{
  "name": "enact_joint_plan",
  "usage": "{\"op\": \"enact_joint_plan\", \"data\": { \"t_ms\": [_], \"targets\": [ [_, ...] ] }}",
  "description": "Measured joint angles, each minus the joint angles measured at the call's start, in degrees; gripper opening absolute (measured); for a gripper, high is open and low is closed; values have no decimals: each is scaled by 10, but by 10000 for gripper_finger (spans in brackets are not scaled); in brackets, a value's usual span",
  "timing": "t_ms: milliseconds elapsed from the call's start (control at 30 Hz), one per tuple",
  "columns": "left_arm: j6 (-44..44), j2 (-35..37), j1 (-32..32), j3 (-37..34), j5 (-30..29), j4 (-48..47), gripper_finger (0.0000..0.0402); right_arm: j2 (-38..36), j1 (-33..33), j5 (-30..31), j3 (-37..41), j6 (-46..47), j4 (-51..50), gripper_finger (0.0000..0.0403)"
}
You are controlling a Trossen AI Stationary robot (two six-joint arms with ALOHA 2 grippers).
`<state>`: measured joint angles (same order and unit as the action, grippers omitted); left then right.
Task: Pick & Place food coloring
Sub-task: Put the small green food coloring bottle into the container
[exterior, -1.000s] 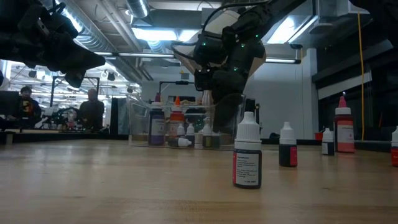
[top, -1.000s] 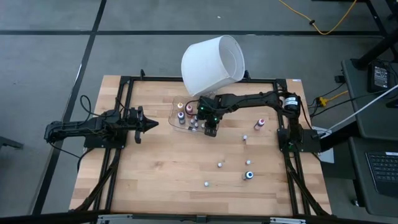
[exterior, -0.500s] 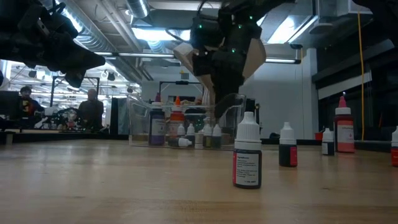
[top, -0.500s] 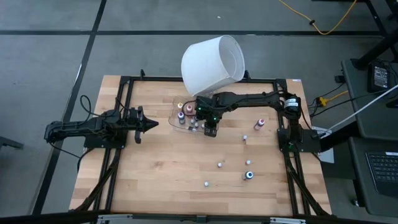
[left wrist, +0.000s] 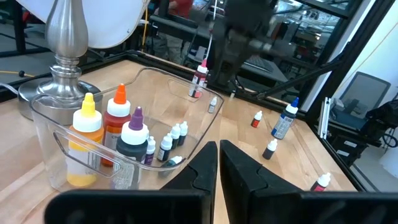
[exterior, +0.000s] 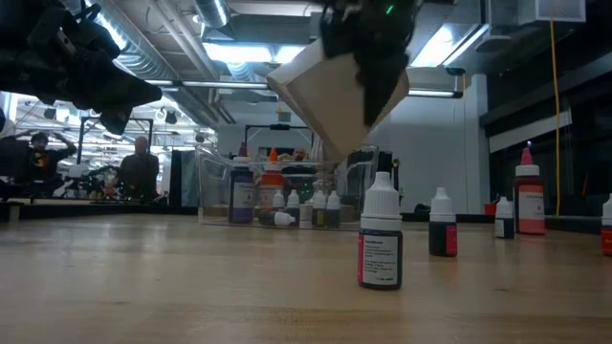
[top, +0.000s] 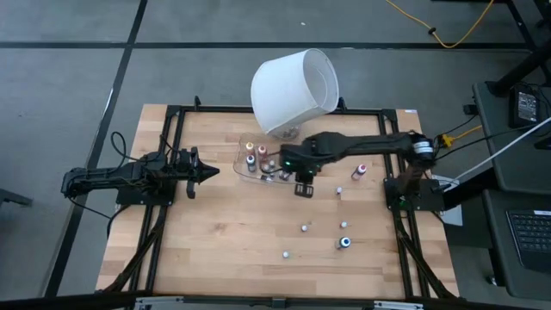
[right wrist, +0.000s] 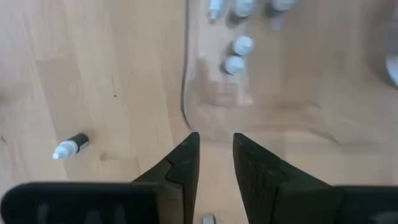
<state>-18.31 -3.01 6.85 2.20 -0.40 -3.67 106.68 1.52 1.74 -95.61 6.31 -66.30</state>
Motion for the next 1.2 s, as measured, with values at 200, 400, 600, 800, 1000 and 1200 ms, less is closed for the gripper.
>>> {"op": "enact_joint_plan", "data": {
  "t_ms": [200,400,600,800,1000,1200],
  "targets": [
    [0,0,0,0,0,0,15,-101,-57,104,35,75,-55,98],
    [0,0,0,0,0,0,15,-218,-78,104,184,195,-47,98],
    [0,0,0,0,0,0,15,-302,-95,63,326,271,59,98],
    [0,0,0,0,0,0,15,-320,-100,41,417,296,141,141],
    [0,0,0,0,0,0,15,-317,-90,30,484,297,172,233],
    [0,0,0,0,0,0,15,-317,-60,37,512,275,188,270]
  ]
}}
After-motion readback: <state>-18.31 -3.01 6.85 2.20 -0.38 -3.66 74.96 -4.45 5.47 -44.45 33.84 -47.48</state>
